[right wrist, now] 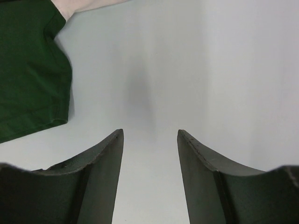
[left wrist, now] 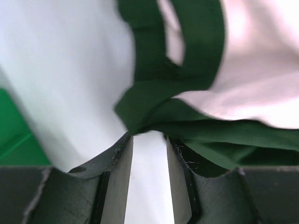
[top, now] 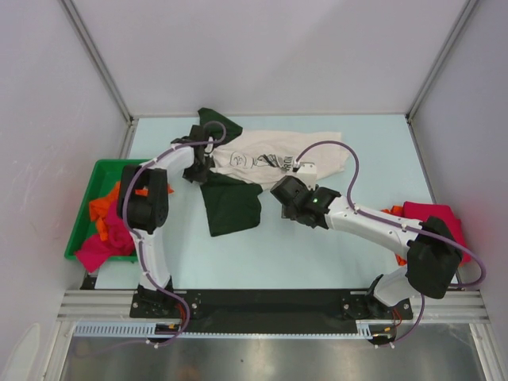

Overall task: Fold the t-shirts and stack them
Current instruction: Flatten out the tshirt

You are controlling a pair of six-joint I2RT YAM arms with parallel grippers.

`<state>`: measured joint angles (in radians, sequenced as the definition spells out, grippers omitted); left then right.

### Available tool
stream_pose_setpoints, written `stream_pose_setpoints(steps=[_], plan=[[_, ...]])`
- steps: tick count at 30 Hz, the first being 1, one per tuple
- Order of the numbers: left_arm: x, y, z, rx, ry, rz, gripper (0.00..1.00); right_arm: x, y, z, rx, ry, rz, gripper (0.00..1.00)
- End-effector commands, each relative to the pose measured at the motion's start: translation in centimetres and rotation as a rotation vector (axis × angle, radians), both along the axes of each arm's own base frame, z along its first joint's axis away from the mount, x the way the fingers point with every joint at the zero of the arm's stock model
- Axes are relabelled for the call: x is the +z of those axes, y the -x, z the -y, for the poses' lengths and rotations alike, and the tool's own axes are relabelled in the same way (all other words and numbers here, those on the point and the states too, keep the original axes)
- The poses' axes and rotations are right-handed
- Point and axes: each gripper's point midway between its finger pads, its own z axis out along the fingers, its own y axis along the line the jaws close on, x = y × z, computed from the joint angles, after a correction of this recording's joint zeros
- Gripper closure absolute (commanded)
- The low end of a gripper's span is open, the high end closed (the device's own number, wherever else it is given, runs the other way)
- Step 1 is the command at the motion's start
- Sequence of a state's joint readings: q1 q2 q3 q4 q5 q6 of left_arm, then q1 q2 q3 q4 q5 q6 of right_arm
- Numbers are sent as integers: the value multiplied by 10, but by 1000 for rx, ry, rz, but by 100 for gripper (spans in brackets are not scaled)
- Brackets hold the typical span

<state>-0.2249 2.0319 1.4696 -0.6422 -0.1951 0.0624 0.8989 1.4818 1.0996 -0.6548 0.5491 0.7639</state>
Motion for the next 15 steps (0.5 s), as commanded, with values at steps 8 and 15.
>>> stream_pose_setpoints(steps=[8, 15], plan=[[112, 48, 45, -55, 348, 211, 54, 8, -6, 0, 4, -27, 36, 44], [86, 112, 62, -225, 317, 127, 55, 0, -9, -6, 23, -18, 21, 44]])
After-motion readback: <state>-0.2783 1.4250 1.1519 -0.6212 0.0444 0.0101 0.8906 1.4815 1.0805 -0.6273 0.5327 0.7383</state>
